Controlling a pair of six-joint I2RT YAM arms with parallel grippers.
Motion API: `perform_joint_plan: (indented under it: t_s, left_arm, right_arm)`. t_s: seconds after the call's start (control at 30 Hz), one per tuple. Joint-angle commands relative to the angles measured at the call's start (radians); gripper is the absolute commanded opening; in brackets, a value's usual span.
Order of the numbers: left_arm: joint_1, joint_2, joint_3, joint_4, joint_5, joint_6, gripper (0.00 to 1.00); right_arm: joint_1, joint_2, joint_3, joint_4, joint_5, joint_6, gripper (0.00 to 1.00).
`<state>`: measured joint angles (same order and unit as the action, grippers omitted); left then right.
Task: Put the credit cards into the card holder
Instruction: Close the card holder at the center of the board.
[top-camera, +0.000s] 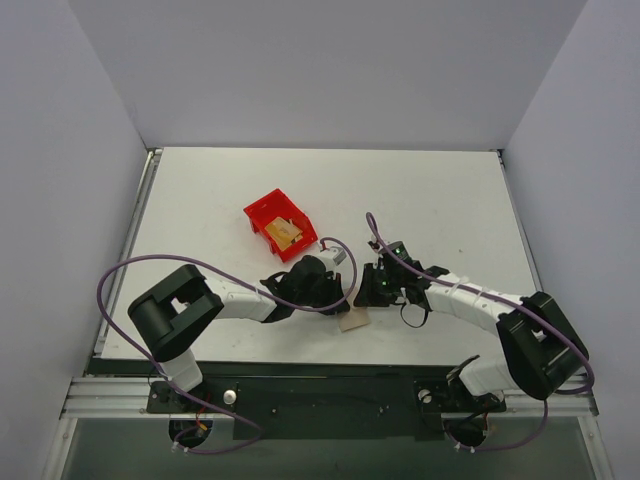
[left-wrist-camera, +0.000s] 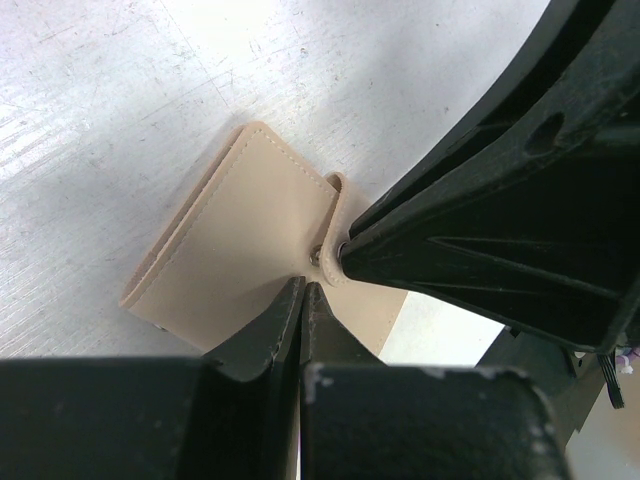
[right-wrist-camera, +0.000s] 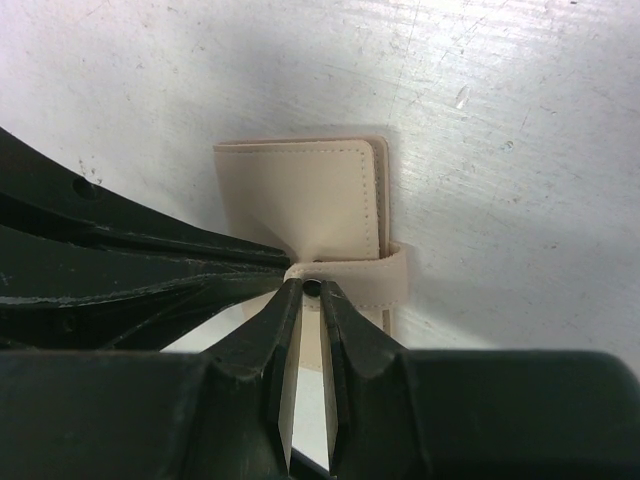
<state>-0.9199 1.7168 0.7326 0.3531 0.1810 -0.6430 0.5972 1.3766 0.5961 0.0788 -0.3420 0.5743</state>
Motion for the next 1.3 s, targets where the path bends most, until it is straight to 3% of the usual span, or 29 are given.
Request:
perform_joint_plan:
  t_s: [0.0, 1.27]
  left_arm:
    - [0.004, 0.017, 0.002, 0.021, 0.012, 0.003, 0.03]
    - [0.01, -0.049, 0.028, -0.017, 0.002, 0.008, 0.04]
  right_arm:
    - [0.006, 0.018, -0.01, 0.01, -0.018, 0.001, 0.1]
    - [0.021, 0.124, 0.039, -0.037, -0.002, -0.008, 0.09]
